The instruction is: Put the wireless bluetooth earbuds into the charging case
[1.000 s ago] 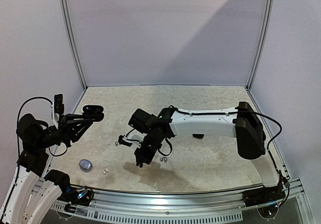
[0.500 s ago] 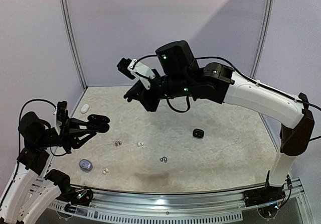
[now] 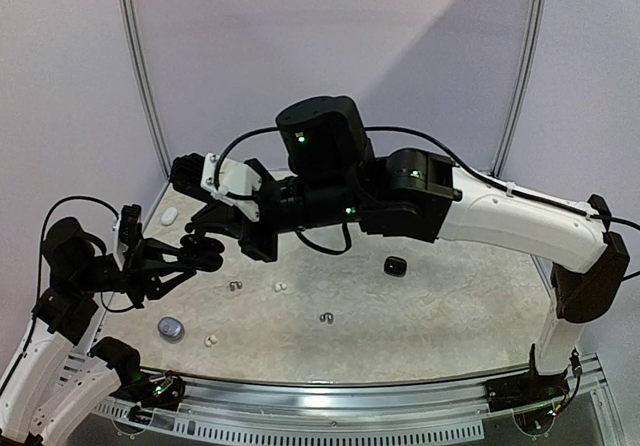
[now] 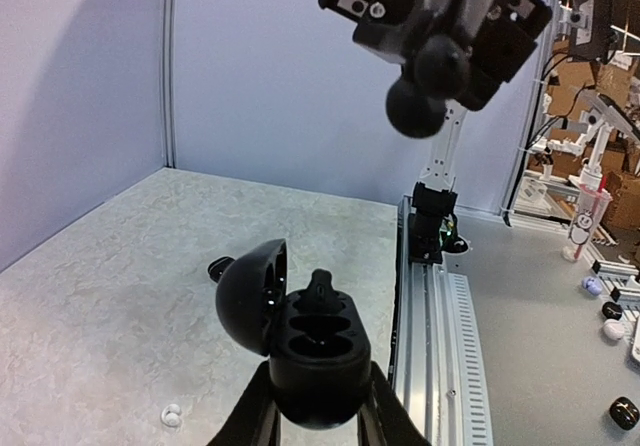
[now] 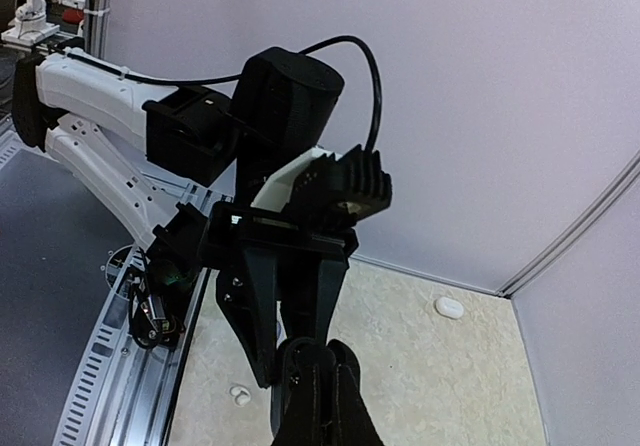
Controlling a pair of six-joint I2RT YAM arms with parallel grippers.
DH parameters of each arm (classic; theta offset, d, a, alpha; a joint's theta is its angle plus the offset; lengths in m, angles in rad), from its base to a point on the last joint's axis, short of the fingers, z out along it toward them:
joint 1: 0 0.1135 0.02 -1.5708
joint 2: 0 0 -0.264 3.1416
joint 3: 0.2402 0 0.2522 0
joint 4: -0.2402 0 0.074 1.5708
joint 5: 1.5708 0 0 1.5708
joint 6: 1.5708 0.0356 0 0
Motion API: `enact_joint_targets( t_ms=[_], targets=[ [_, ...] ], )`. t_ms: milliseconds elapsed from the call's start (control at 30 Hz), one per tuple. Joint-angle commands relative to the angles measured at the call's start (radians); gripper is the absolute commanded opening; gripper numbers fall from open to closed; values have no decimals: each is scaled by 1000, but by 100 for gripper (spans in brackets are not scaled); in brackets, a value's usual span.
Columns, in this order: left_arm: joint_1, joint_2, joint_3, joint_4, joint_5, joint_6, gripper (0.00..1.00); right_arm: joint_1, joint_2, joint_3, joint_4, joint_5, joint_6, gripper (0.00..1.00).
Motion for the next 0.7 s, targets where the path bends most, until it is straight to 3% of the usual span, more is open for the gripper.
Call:
enact_joint_targets(
  t_ms=[0,267,667],
  targets=[
    [-20,8,34,-57,-22,30,0,16,82,64,-44,21,-67,0],
    [-25,1,52,-139,-5,100,0,17,119,85,-42,62,-100,0],
    [-29,-3,61,-132,-3,108,0,17,156,93,-70,86,-117,0]
  ],
)
